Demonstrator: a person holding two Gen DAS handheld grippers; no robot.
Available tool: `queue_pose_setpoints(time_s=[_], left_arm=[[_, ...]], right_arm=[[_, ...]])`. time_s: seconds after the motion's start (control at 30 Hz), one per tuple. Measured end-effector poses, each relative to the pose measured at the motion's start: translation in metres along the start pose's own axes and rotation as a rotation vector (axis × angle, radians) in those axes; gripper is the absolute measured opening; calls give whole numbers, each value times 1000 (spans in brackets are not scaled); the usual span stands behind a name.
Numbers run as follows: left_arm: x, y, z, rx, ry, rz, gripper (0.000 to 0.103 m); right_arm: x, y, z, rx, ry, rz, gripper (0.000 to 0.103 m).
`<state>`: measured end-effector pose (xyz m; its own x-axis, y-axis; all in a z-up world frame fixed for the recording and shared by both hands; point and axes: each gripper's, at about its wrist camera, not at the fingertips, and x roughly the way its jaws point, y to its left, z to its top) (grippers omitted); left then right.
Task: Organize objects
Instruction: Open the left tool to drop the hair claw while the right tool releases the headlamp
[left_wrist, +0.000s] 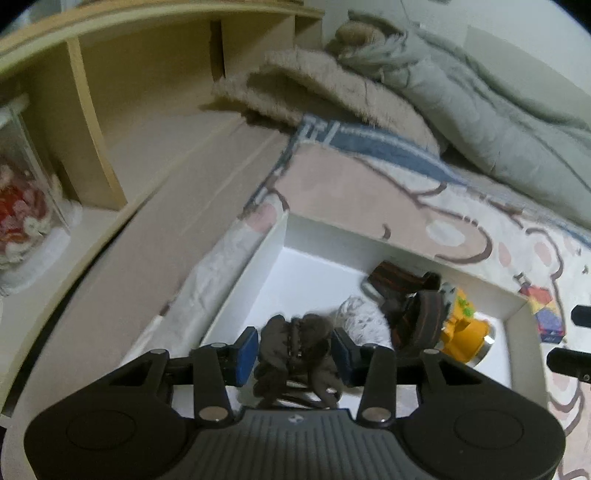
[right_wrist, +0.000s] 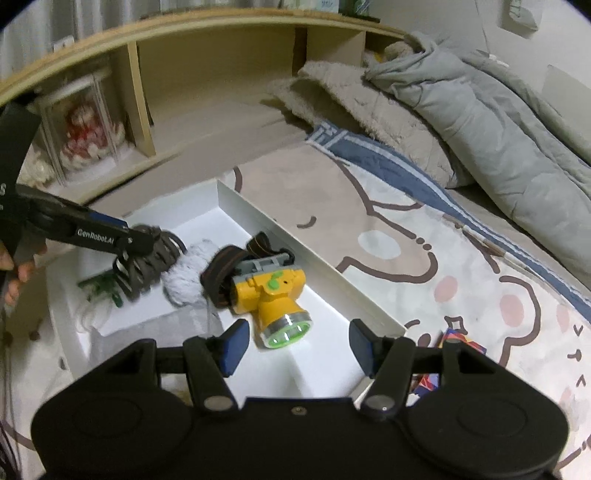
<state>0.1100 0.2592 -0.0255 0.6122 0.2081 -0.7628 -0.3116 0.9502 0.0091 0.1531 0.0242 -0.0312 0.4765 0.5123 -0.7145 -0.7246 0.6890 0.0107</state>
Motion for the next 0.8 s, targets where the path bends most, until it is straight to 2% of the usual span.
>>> queue_pose_setpoints(time_s=[0.17,0.4,0.47,0.6,0.8], left_arm=[[-32,-4,-2,-6,-50,-40,45],[-56,-15,-12,27,-57,-48,47],[-61,-18,-15,40,-58,-43,52],[-70,-24,-19,58,-65,-38,56],[-86,-34,-29,84,-76,-34,76]], right_arm=[[-19,0,-2,33,-39,19,61],[-45,-1,-10,47,-70,23,64],[-51,-2,-13,62,-78,18,65],[-62,-6,-21,104,-97,19,71],[-73,-20,-32,175,-121,16,76]])
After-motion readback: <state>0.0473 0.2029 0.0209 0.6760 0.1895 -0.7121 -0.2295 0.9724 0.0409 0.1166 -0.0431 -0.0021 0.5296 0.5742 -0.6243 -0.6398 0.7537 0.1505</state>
